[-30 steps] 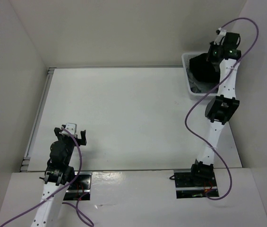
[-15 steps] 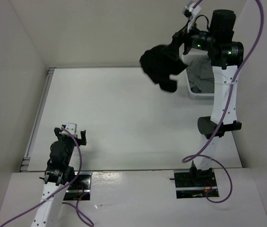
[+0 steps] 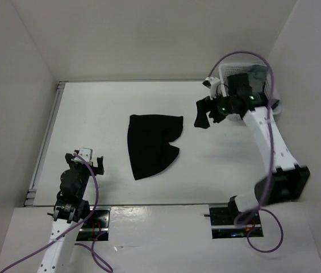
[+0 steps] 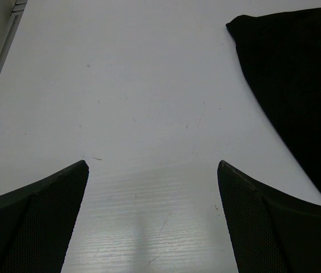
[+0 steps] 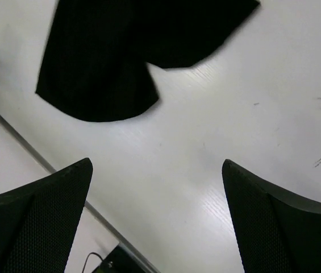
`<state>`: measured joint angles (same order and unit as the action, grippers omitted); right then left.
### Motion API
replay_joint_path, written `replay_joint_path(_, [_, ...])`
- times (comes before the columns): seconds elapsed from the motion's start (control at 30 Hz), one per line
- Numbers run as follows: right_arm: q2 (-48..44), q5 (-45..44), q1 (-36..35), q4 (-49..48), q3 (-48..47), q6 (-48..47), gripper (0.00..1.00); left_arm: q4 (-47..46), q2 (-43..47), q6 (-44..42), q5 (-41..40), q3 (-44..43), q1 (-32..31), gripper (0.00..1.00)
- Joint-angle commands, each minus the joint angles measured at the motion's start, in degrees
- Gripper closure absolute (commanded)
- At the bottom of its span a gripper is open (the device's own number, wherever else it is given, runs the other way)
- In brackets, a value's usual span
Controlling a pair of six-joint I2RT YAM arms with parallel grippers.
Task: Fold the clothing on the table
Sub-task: Move the skirt to the center of the board
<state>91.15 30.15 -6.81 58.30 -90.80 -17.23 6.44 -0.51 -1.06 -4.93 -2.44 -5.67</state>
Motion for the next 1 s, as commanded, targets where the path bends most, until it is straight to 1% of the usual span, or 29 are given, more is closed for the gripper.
replay_joint_path(0.0, [-18.97,-2.99,0.47,-11.01,7.96,-0.26,0.01,-1.6,6.75,1.06,-0.7,2.26,-0.22,0.0])
replay_joint_path(0.03, [-21.08,-3.78,1.18,-12.93,10.8,-0.26,0.01,-1.6,6.75,1.06,-0.7,2.26,-0.22,0.0])
replay_joint_path(0.07, [-25.11,-5.96,1.18,-13.73,16.04,-0.26,0.01,-1.6,6.75,1.06,-0.7,2.26,-0.22,0.0])
replay_joint_path(0.13, [-28.38,-7.73,1.18,-15.14,20.65,-0.87,0.01,-1.6,6.75,1.06,-0.7,2.26,-0.22,0.0])
replay_joint_path(0.17, [-31.27,-9.04,1.18,-15.15,24.41,-0.87,0.01,-1.6,6.75,1.06,-0.7,2.26,-0.22,0.0])
replay_joint_path(0.27, [-35.94,-9.59,2.94,-15.68,29.52,-0.87,0.01,-1.6,6.75,1.06,-0.7,2.26,-0.22,0.0])
replay_joint_path(0.33, [-37.8,-9.59,4.51,-15.06,31.29,-0.87,0.01,-1.6,6.75,1.06,-0.7,2.26,-0.22,0.0])
replay_joint_path(0.53, [-39.04,-9.59,9.35,-15.06,31.48,-0.17,0.01,-1.6,6.75,1.06,-0.7,2.26,-0.22,0.0])
replay_joint_path(0.8, [-40.09,-8.44,11.29,-15.58,32.01,-0.17,0.01,-1.6,6.75,1.06,-0.7,2.26,-0.22,0.0])
replay_joint_path(0.87, [-40.62,-8.44,11.29,-15.59,32.01,-0.17,0.01,-2.39,6.75,-0.95,-0.17,-1.23,-0.22,0.0])
replay_joint_path(0.9, [-41.23,-8.44,11.29,-15.59,32.01,-0.17,0.01,-4.57,6.75,-1.48,-2.34,-2.99,-0.22,0.0])
replay_joint_path(0.97, [-41.76,-8.44,11.29,-15.59,32.01,-0.17,0.01,-7.04,5.88,-5.68,-2.98,-7.21,-0.22,0.0])
